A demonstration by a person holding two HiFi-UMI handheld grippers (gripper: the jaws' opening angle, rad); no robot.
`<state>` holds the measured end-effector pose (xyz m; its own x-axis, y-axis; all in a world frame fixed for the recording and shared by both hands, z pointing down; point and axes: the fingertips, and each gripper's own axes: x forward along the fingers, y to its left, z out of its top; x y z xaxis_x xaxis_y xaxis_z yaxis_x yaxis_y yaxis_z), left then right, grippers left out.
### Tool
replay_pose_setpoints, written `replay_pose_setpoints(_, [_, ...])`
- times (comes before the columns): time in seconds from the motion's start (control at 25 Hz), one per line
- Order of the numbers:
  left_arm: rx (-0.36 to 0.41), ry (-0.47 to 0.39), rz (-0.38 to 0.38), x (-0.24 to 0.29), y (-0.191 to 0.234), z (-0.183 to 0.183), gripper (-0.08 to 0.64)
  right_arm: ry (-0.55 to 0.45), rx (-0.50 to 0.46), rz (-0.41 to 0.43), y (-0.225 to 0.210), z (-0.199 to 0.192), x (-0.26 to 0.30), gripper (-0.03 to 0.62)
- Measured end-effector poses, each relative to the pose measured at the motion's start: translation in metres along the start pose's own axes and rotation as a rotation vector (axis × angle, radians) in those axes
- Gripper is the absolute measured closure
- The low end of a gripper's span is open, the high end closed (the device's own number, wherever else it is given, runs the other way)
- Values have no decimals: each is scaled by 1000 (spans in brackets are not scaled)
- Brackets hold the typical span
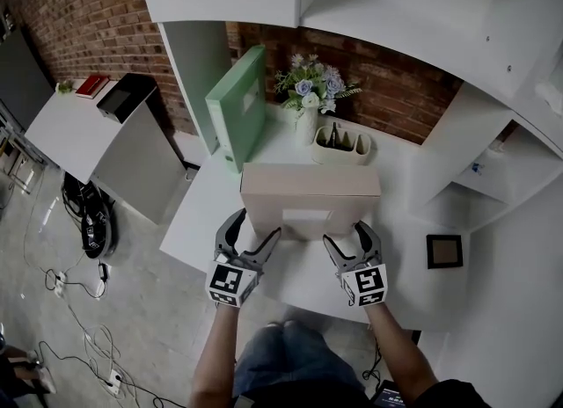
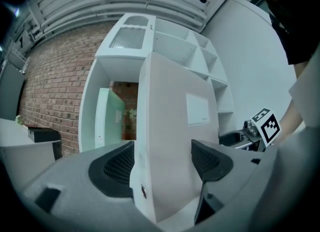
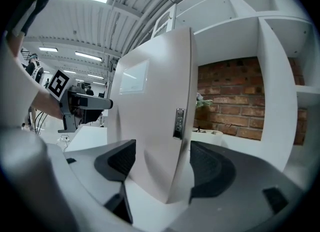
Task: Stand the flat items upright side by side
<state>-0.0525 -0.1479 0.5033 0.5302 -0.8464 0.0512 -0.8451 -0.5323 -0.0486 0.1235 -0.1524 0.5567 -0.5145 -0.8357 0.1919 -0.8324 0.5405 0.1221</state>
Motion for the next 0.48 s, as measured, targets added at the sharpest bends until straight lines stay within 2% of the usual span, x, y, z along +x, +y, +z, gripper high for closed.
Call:
replay_pose_setpoints(0.2, [-27,23,-30,-4,10,-1,224,40,35,34,1,0,-4,261])
replay_pose_setpoints(0.48, [-8,47,-204,8,12,5,216,88,81,57,-1,4,-3,253])
